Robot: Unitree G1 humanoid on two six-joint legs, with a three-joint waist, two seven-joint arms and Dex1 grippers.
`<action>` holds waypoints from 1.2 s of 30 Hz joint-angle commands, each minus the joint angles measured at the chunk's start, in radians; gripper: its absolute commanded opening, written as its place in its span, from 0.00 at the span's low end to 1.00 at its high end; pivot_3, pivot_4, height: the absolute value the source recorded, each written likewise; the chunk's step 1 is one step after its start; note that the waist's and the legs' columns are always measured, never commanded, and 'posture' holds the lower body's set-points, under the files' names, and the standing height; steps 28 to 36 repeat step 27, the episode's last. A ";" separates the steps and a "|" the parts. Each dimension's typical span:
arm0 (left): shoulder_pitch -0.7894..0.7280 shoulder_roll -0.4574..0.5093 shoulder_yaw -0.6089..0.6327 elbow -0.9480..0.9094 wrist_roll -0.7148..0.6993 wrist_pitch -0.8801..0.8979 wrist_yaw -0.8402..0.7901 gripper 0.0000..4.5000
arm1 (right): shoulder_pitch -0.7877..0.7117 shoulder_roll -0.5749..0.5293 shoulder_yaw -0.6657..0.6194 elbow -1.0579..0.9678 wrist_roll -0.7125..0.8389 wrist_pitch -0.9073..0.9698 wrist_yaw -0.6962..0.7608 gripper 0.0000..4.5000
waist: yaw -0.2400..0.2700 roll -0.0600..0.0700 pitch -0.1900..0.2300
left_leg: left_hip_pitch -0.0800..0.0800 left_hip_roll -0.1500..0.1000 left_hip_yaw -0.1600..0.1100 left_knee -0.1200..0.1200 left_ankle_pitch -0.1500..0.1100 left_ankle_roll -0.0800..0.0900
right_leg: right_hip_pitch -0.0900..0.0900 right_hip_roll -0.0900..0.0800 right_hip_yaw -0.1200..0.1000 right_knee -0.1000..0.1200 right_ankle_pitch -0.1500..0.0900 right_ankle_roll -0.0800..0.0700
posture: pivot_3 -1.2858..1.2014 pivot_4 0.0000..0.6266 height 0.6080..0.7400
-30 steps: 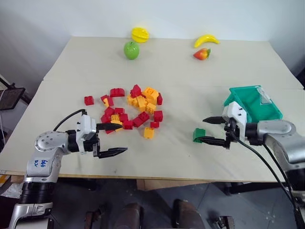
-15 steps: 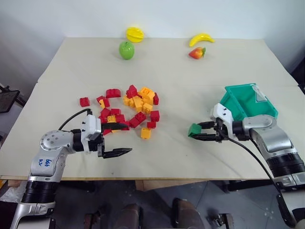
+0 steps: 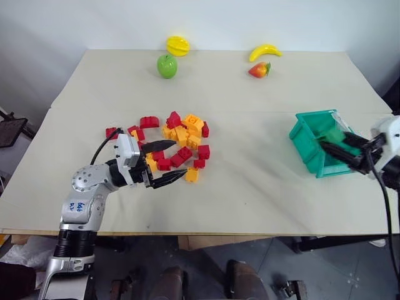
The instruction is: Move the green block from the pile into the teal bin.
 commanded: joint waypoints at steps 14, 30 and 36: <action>-0.006 0.020 -0.007 -0.001 0.009 -0.054 0.006 1.00 | -0.123 0.004 -0.017 0.171 -0.006 -0.122 -0.043 1.00 | -0.012 0.000 0.000 | 0.000 0.002 0.004 0.000 0.000 0.000 | 0.000 0.000 0.000 0.000 0.000 0.000 | 0.52 0.24 1.00; 0.193 0.187 0.075 0.027 0.140 -0.167 0.054 1.00 | 0.337 0.090 0.096 -0.344 0.188 -0.195 0.358 1.00 | -0.008 0.001 0.000 | 0.000 0.003 0.000 -0.004 -0.002 0.000 | 0.000 0.001 -0.002 -0.004 0.000 -0.001 | 0.52 0.24 1.00; 0.193 0.187 0.075 0.027 0.140 -0.167 0.054 1.00 | 0.337 0.090 0.096 -0.344 0.188 -0.195 0.358 1.00 | -0.008 0.001 0.000 | 0.000 0.003 0.000 -0.004 -0.002 0.000 | 0.000 0.001 -0.002 -0.004 0.000 -0.001 | 0.52 0.24 1.00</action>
